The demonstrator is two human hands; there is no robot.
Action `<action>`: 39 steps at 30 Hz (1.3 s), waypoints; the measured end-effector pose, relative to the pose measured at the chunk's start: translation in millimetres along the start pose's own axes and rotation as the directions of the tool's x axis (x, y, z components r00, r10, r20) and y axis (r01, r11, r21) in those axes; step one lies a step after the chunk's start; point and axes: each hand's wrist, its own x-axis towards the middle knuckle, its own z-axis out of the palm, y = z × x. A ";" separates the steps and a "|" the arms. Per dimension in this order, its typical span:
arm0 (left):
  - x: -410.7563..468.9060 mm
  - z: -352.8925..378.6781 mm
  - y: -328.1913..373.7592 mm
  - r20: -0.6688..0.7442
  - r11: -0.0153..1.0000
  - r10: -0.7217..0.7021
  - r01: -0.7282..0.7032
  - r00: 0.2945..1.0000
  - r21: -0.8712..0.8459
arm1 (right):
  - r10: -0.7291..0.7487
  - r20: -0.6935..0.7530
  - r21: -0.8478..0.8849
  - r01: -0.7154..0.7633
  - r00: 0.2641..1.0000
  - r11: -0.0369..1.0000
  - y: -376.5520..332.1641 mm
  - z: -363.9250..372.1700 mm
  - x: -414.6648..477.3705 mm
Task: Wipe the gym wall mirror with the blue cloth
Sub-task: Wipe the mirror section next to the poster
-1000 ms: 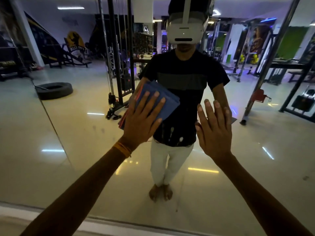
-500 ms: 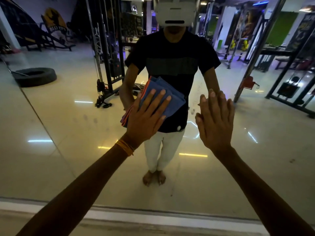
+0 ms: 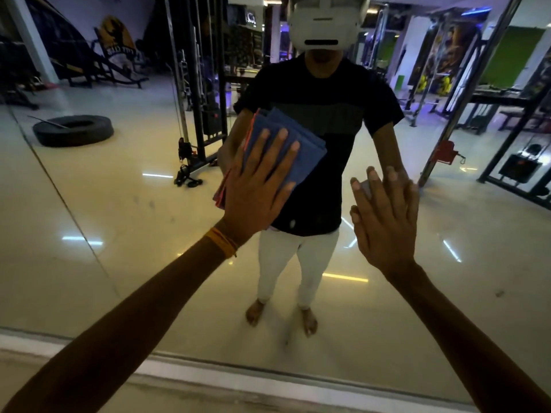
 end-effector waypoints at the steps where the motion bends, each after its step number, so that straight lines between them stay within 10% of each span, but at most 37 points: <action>1: -14.6 8.7 8.3 0.025 0.999 0.044 -0.044 0.999 0.009 | 0.004 0.015 0.001 -0.004 1.000 1.000 -0.2 2.2 -2.7; 8: -90.9 25.3 35.2 0.176 0.978 0.180 -0.195 0.968 0.070 | -0.086 -0.021 0.058 0.087 0.996 0.994 7.6 9.2 -6.0; 14: -15.5 14.8 29.5 0.000 0.986 -0.146 0.145 0.989 0.076 | 0.016 -0.113 0.043 -0.011 0.994 0.999 2.3 12.3 18.8; 21: -92.6 36.4 49.6 0.139 0.992 0.014 -0.031 0.990 0.119 | -0.025 -0.072 0.021 0.027 0.997 0.999 2.8 12.4 12.8; 28: -10.0 9.6 10.2 -0.198 0.879 -0.477 0.468 0.856 -0.095 | -0.052 -0.088 0.084 0.060 0.995 0.995 -17.5 13.3 40.4; 33: -118.7 19.6 7.1 0.047 0.975 -0.221 0.219 0.974 0.045 | -0.199 -0.037 0.011 0.199 0.979 0.980 -41.0 21.1 58.5; 39: -59.9 -15.4 -65.6 -0.257 0.696 -0.717 0.683 0.647 -0.221 | -0.118 -0.015 0.024 0.118 0.993 0.993 -59.2 28.5 60.4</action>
